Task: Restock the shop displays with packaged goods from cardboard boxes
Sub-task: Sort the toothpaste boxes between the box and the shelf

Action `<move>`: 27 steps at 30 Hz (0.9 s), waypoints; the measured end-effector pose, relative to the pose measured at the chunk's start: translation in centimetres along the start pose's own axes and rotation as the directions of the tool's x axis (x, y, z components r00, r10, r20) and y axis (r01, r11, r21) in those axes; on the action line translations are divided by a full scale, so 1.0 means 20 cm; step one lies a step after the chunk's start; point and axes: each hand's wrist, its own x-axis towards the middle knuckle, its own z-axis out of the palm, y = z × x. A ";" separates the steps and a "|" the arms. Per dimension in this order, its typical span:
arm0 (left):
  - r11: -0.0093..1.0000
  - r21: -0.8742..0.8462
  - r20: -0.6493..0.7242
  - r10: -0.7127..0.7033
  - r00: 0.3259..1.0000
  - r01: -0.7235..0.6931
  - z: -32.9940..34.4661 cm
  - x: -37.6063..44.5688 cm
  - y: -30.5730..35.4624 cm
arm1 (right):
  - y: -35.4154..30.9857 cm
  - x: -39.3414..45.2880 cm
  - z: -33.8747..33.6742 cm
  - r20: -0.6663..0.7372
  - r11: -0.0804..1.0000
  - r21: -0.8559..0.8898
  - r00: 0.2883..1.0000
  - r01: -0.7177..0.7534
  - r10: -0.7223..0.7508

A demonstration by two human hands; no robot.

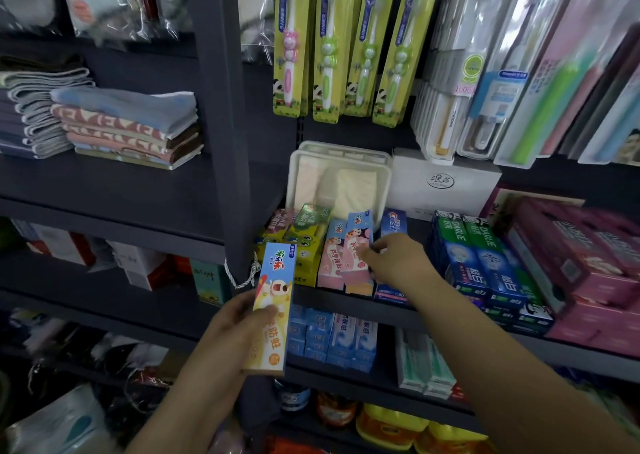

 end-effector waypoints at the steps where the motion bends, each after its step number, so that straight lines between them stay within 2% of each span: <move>1: 1.000 -0.006 0.006 -0.002 1.000 0.002 0.00 0.01 0.00 | 0.01 0.00 0.01 -0.013 0.999 -0.037 1.000 0.010 -0.010; 6: 1.000 -0.013 0.031 -0.023 0.999 0.024 -0.01 0.03 -0.02 | 0.01 -0.03 0.02 -0.083 0.999 -0.034 0.996 0.041 -0.044; 9: 0.999 -0.025 0.048 -0.028 0.998 0.029 -0.01 0.03 -0.03 | 0.01 -0.07 0.05 -0.056 0.972 -0.159 0.982 0.172 -0.183; 11: 0.999 -0.034 0.047 -0.030 0.998 0.031 -0.01 0.03 -0.03 | 0.00 -0.09 0.09 0.025 0.932 -0.291 0.976 0.214 -0.216; 13: 0.999 -0.037 0.049 -0.034 0.998 0.036 -0.02 0.03 -0.04 | 0.00 -0.09 0.11 0.030 0.911 -0.342 0.972 0.229 -0.233; 16: 0.998 -0.037 0.046 -0.043 0.998 0.044 -0.04 0.03 -0.04 | -0.02 -0.08 0.12 -0.015 0.910 -0.316 0.958 0.268 -0.287; 20: 0.998 -0.031 0.036 -0.045 0.998 0.046 -0.05 0.04 -0.05 | -0.05 -0.09 0.15 -0.006 0.916 -0.235 0.942 0.324 -0.335; 27: 0.998 -0.057 0.035 -0.022 0.999 0.024 -0.02 0.05 -0.04 | -0.04 -0.10 0.19 -0.025 0.887 -0.215 0.905 0.410 -0.424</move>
